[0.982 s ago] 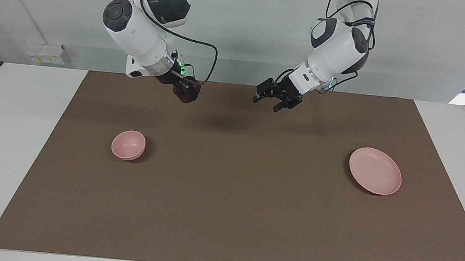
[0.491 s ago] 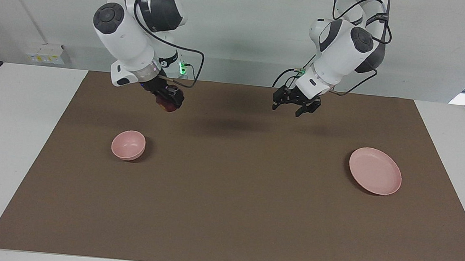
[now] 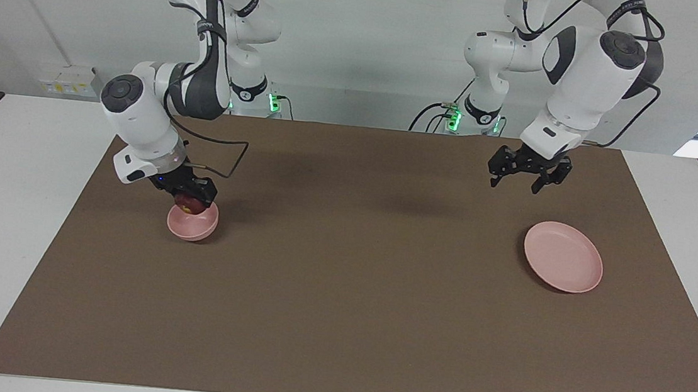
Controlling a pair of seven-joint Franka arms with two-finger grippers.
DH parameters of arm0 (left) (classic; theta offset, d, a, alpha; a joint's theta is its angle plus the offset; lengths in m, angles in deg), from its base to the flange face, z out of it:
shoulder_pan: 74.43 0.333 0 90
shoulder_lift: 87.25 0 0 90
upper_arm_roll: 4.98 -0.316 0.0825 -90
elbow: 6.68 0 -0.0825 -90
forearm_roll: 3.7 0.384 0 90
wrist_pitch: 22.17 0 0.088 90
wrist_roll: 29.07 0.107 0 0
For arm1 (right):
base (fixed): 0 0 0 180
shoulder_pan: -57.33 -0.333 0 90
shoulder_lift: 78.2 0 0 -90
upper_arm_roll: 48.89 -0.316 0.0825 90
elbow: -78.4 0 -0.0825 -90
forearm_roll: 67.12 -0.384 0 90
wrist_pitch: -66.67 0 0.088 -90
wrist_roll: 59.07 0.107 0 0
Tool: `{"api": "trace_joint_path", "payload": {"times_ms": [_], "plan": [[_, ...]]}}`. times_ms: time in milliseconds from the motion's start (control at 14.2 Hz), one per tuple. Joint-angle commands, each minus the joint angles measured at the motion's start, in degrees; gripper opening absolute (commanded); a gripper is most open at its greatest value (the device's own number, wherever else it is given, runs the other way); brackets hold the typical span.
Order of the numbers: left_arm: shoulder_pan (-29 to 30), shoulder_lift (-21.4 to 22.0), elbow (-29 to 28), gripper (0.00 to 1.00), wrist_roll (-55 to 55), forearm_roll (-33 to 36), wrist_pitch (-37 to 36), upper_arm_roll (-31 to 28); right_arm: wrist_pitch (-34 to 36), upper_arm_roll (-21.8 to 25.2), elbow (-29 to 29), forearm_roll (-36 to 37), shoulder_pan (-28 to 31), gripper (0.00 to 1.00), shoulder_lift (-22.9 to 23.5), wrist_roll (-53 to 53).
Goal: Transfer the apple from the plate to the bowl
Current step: 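Carry the apple toward the bowl with the right gripper while the left gripper withdraws, then lower the apple into the pink bowl and open the right gripper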
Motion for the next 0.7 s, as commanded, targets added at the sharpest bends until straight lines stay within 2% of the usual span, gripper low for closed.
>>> {"api": "trace_joint_path", "payload": {"times_ms": [0,281,491,632], "plan": [[2.0,-1.8,6.4,1.00,1.4,1.6,-5.0,0.7,-2.6,-0.5,0.3,1.0,0.7,0.00,1.6,-1.2],[5.0,-3.1,16.2,1.00,5.8,1.8,-15.5,0.6,-3.3,-0.4,-0.4,1.0,1.3,0.00,3.0,-1.2],[7.0,-3.1,20.6,1.00,8.4,2.0,-21.1,0.6,-4.1,-0.5,-0.7,1.0,1.4,0.00,3.8,-0.9],[7.2,-2.8,21.1,1.00,9.5,1.9,-22.9,0.6,-4.5,-0.4,-1.5,1.0,1.5,0.00,4.4,-1.1]]}}
